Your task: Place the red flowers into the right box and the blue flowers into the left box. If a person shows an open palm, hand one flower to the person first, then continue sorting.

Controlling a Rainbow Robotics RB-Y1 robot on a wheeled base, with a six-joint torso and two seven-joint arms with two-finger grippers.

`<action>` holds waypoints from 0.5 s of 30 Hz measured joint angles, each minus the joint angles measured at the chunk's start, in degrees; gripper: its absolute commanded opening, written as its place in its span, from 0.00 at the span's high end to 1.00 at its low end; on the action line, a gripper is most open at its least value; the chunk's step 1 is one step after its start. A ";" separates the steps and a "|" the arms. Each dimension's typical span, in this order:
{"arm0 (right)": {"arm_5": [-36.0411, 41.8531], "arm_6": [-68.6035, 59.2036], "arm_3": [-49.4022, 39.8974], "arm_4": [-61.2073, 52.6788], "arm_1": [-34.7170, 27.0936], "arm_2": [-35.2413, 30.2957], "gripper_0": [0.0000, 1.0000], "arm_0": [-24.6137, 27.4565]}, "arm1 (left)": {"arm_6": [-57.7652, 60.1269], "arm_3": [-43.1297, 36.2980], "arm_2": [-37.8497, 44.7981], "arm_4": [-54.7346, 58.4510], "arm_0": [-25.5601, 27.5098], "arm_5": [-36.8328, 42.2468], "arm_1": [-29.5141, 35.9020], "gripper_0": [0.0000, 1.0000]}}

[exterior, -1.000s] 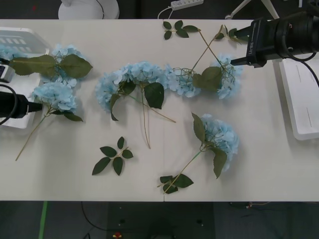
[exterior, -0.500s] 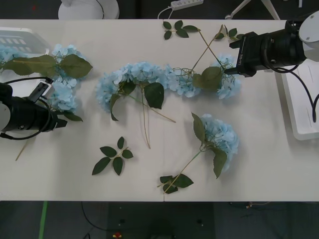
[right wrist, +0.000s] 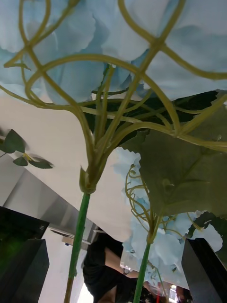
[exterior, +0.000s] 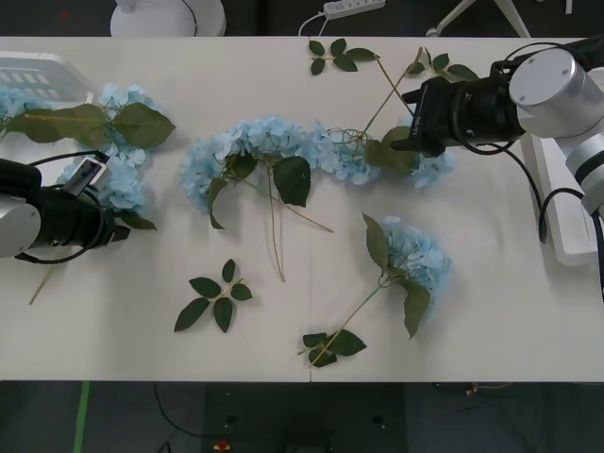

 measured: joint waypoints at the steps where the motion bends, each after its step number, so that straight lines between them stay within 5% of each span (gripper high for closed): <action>1: -0.09 0.00 0.14 0.01 0.13 0.00 0.22 0.00 | 0.00 0.33 -1.14 0.00 -0.03 -0.95 0.00 0.00; 4: -0.14 0.00 0.36 0.15 0.48 0.00 0.45 0.00 | 0.00 0.79 -3.59 0.03 -0.05 -1.79 -0.02 0.00; 8: -0.83 0.00 0.47 0.22 1.02 0.00 0.58 0.00 | 0.00 0.86 -4.27 0.12 -0.18 -2.07 -0.02 0.00; 12: -1.23 0.00 0.59 0.24 1.49 -0.01 0.93 0.00 | 0.00 0.93 -4.44 0.23 -0.33 -2.08 -0.02 0.05; 13: -1.29 0.00 0.68 0.25 1.60 -0.01 0.98 0.00 | 0.00 0.93 -4.45 0.25 -0.34 -2.08 -0.02 0.17; 15: -1.30 0.00 0.86 0.26 1.78 -0.02 1.00 0.00 | 0.00 0.92 -4.53 0.46 -0.35 -2.09 -0.03 0.80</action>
